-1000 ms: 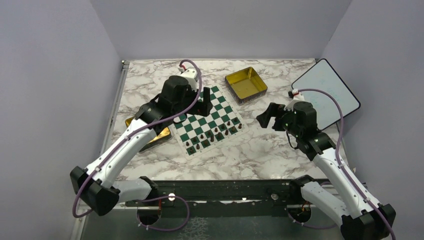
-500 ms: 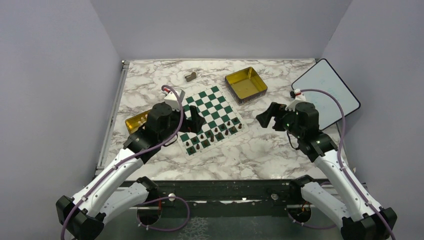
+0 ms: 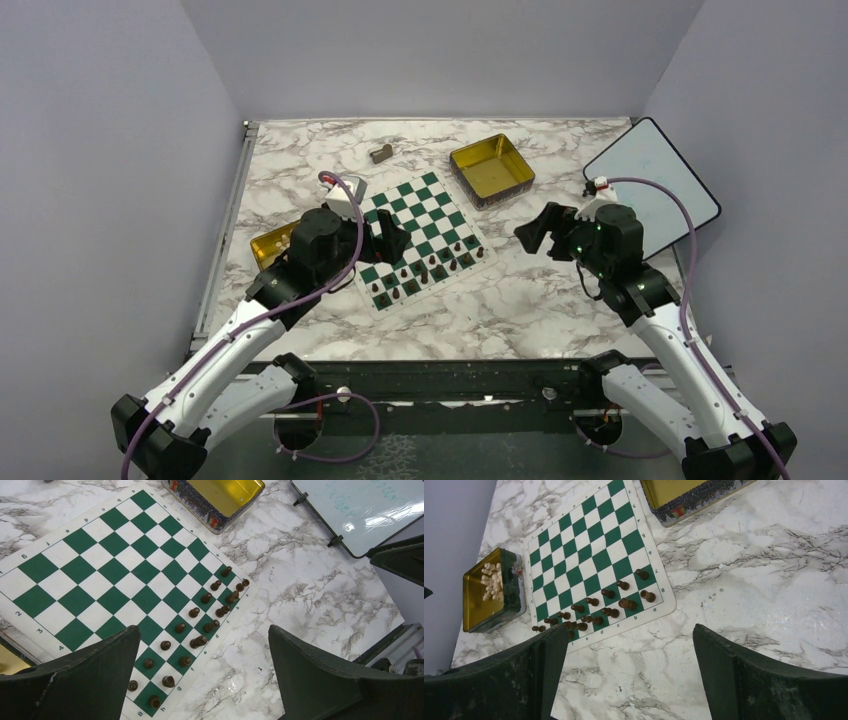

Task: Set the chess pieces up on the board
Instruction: Reset both arms

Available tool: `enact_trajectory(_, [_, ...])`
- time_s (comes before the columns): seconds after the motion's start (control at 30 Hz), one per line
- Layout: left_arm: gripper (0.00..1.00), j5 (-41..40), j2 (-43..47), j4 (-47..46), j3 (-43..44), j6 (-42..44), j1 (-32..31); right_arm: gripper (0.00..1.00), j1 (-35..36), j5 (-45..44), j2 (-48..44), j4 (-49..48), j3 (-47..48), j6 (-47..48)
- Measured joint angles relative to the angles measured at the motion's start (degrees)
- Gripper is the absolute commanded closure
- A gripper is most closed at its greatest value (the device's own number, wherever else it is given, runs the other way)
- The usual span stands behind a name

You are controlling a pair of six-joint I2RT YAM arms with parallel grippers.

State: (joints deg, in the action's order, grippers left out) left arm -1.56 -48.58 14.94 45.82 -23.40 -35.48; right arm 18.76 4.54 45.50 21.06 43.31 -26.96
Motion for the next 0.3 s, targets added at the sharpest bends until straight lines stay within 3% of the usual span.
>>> enact_trajectory(0.3, [0.01,0.02,0.00,-0.55,0.00,0.02,0.00,0.00,0.00,0.02,-0.17,0.04,0.00,0.00])
